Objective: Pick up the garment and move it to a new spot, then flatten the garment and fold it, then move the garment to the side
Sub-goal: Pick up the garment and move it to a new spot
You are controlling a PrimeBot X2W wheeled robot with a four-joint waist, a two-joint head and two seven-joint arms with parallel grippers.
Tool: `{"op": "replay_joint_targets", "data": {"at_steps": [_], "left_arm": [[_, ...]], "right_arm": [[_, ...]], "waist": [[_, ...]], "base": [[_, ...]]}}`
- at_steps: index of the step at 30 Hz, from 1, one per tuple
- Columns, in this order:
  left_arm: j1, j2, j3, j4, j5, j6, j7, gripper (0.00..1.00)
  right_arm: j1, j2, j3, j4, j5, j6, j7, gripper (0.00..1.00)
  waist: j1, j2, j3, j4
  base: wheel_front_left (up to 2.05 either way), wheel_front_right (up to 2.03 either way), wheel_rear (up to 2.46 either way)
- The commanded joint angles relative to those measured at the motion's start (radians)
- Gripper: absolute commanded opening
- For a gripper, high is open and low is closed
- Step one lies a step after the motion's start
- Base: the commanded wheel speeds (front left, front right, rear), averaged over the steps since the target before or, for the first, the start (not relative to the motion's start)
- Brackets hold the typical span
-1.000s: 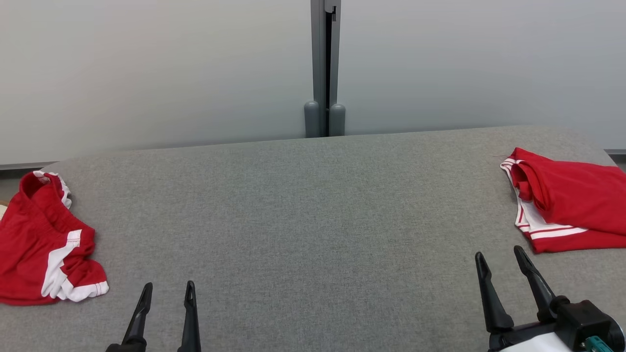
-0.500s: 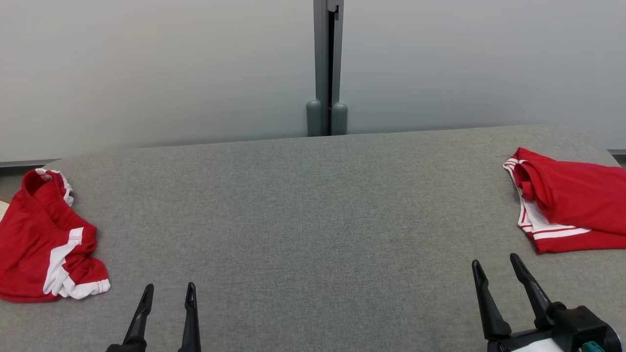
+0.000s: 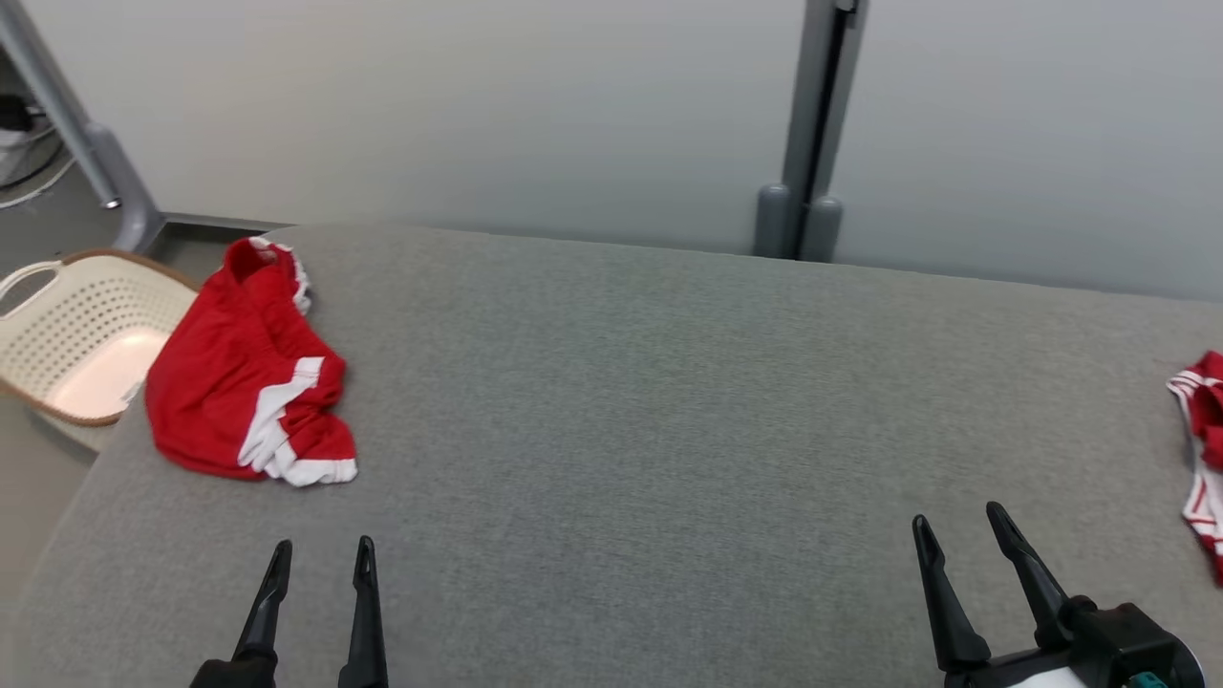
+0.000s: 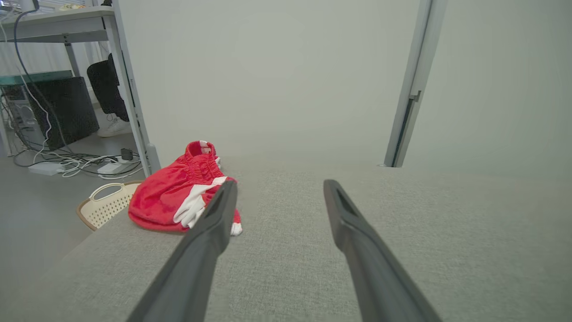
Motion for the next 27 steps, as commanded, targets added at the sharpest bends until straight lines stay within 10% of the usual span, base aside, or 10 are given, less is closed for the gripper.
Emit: {"op": "replay_joint_targets", "data": {"at_steps": [1,9,17,27], "left_arm": [[0.002,0.003,0.003,-0.003,-0.003,0.004,-0.002,1.0],[0.029,0.003,0.052,-0.015,0.016,-0.01,-0.002,1.0],[0.019,0.003,0.091,-0.037,0.015,-0.024,-0.002,1.0],[-0.269,0.099,0.044,0.113,-0.003,-0.177,0.013,1.0]], "right_arm": [[0.001,0.0,-0.003,0.0,0.003,-0.001,-0.001,1.0],[-0.012,0.012,-0.001,0.007,0.004,-0.001,-0.001,1.0],[-0.057,-0.011,0.02,0.014,0.01,-0.001,-0.001,1.0],[-0.104,-0.11,0.01,-0.012,0.009,-0.001,-0.001,1.0]], "waist": [[0.0,-0.0001,0.01,0.091],[0.0,-0.0001,0.015,0.285],[0.0,-0.0001,0.066,0.306],[0.0,-0.0001,0.246,0.251]], "base": [[0.0,0.0,0.0],[0.0,0.0,0.0],[0.0,0.0,0.0],[0.0,0.0,0.0]]}}
